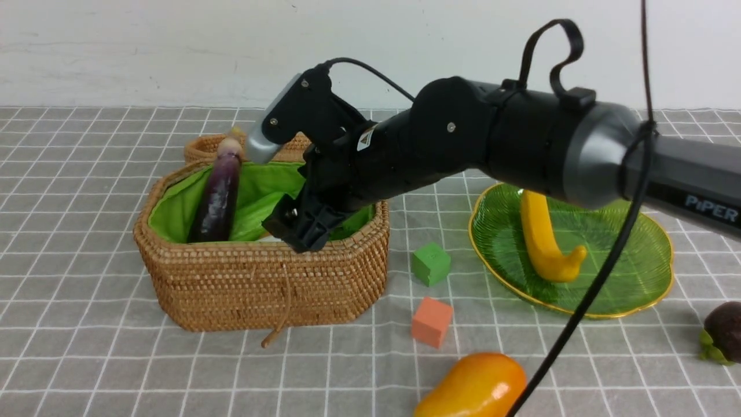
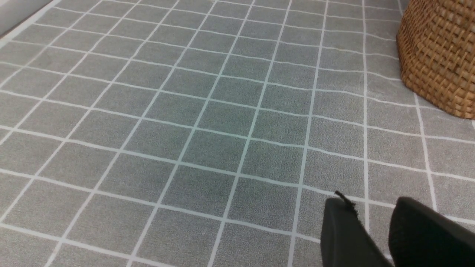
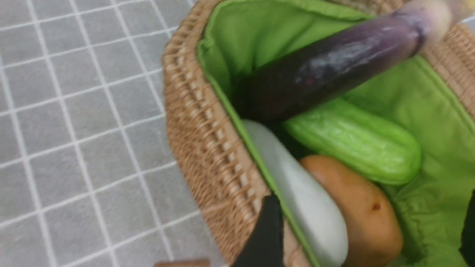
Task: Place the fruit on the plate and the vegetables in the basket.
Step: Grab an eggplant with your right arm and place it in the basket on the left, then use the right arm to grab a mango and put it into the right plate
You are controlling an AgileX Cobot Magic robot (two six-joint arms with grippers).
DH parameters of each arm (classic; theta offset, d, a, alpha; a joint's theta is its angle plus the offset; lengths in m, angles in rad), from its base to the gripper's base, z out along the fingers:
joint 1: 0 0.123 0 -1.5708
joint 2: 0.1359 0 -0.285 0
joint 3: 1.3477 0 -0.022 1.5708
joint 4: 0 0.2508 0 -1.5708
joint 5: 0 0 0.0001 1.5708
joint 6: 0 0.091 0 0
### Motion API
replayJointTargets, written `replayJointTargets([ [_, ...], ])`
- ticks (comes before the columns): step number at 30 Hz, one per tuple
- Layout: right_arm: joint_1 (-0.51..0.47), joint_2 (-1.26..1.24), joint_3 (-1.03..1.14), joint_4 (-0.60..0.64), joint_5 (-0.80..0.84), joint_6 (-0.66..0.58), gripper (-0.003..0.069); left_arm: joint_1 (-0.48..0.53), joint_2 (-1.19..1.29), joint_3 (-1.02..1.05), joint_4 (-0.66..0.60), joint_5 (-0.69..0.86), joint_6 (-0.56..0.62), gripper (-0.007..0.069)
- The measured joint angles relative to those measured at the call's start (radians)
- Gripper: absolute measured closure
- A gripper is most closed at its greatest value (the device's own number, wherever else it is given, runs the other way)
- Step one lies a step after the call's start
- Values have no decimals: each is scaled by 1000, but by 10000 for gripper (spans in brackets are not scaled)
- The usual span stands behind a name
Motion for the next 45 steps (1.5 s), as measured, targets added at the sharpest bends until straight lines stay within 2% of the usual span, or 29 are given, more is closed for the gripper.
replayJointTargets([
  [4, 0, -41, 0, -41, 61, 16, 106, 0, 0, 0, 0, 0, 0, 428],
  [6, 0, -82, 0, -77, 142, 50, 158, 0, 0, 0, 0, 0, 0, 424],
  [10, 0, -179, 0, -132, 355, 109, 218, 0, 0, 0, 0, 0, 0, 421],
  [13, 0, -251, 0, -178, 532, 170, 238, 0, 0, 0, 0, 0, 0, 421],
  [15, 0, -302, 2, -220, 674, 251, 244, 0, 0, 0, 0, 0, 0, 420],
  [17, 0, -321, 13, -232, 701, 299, 244, 0, 0, 0, 0, 0, 0, 420],
  [18, 0, -362, 76, -246, 716, 401, 245, 0, 0, 0, 0, 0, 0, 420],
  [21, 0, -392, 174, -265, 721, 493, 244, 0, 0, 0, 0, 0, 0, 420],
  [23, 0, -403, 295, -301, 705, 639, 244, 0, 0, 0, 0, 0, 0, 417],
  [25, -4, -402, 392, -329, 630, 805, 244, 0, 0, 0, 0, 0, 0, 415],
  [27, -14, -399, 505, -349, 490, 1048, 244, 0, 0, 0, 0, 0, 0, 412],
  [29, -20, -397, 564, -366, 381, 1232, 244, 0, 0, 0, 0, 0, 0, 411],
  [30, -20, -395, 601, -380, 290, 1392, 244, 0, 0, 0, 0, 0, 0, 410],
  [31, -20, -395, 607, -383, 290, 1392, 244, 0, 0, 0, 0, 0, 0, 411],
  [32, -20, -388, 640, -400, 207, 1564, 244, 0, 0, 0, 0, 0, 0, 411],
  [33, -20, -378, 662, -420, 133, 1677, 244, 0, 0, 0, 0, 0, 0, 410],
  [34, -20, -376, 667, -429, 124, 1693, 244, 0, 0, 0, 0, 0, 0, 410],
  [35, -20, -355, 678, -472, 62, 1806, 239, 0, 0, 0, 0, 0, 0, 410],
  [37, -20, -328, 682, -528, 33, 1854, 222, 0, 0, 0, 0, 0, 0, 410],
  [41, -20, -305, 677, -598, 23, 1873, 169, 0, 0, 0, 0, 0, 0, 407],
  [42, -20, -297, 673, -615, 43, 1874, 122, 0, 0, 0, 0, 0, 0, 407],
  [45, -20, -290, 671, -616, 97, 1874, 64, 0, 0, 0, 0, 0, 0, 406],
])
